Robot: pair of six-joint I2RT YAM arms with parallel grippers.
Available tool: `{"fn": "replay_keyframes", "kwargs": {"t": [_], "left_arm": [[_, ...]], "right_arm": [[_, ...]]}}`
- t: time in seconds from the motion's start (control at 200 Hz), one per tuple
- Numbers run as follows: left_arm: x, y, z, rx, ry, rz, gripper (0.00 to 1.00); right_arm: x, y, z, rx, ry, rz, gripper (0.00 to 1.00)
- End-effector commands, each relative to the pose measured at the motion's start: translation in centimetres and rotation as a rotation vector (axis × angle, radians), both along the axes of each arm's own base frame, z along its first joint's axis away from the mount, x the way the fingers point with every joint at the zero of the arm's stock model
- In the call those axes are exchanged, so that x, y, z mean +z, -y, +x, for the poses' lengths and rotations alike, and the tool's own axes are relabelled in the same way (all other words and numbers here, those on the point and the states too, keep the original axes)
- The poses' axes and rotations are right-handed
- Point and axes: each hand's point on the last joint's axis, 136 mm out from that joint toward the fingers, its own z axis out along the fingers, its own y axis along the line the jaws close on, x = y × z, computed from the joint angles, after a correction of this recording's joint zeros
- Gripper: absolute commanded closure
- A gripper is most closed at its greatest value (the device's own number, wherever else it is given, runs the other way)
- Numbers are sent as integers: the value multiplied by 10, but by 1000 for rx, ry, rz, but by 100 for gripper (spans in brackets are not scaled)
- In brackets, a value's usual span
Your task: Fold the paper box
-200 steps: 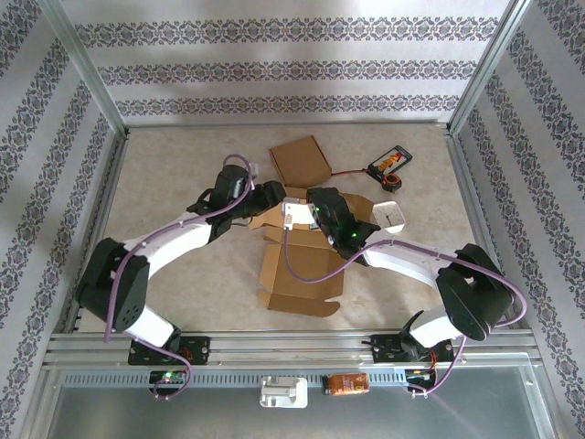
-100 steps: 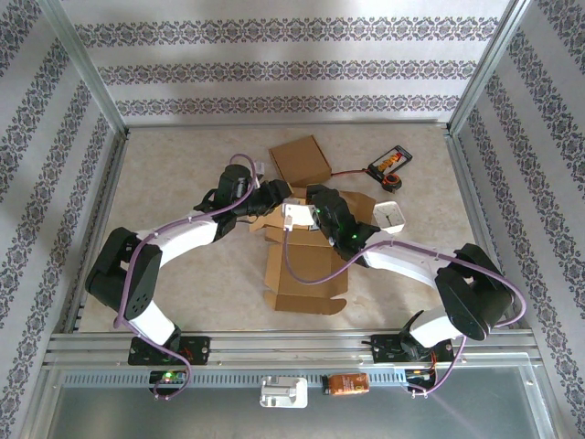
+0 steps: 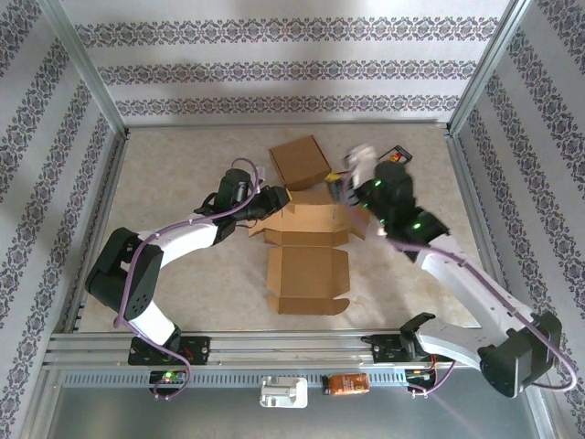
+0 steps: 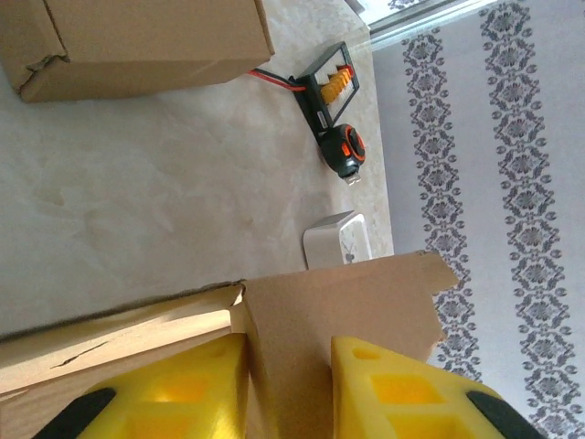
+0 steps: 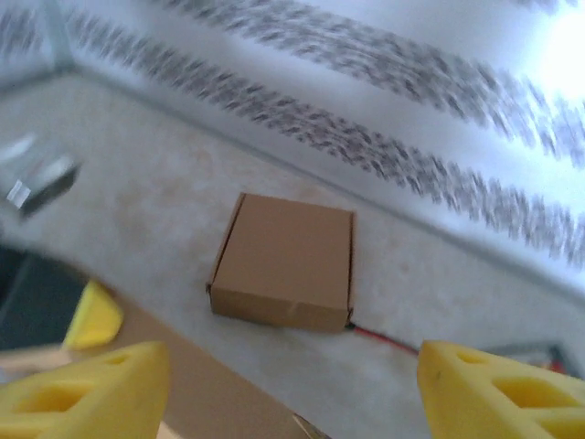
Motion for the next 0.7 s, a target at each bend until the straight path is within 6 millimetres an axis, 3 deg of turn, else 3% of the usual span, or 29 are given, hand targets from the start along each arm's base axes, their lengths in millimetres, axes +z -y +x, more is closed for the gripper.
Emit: {"fn": "replay_keyframes", "kwargs": {"t": [0.0, 0.13, 0.44, 0.695], "left_arm": [[7, 6, -5, -41, 69, 67, 73], [10, 12, -9, -84, 124, 130, 73], [26, 25, -15, -144, 238, 195, 72], [22, 27, -13, -150, 255, 242, 71]], "right_arm": [[-52, 4, -26, -100, -558, 452, 31], [-78, 15, -18, -147, -693, 451, 32], [-128, -1, -2, -164, -851, 495, 33], [-146, -3, -8, -213, -874, 526, 36]]}}
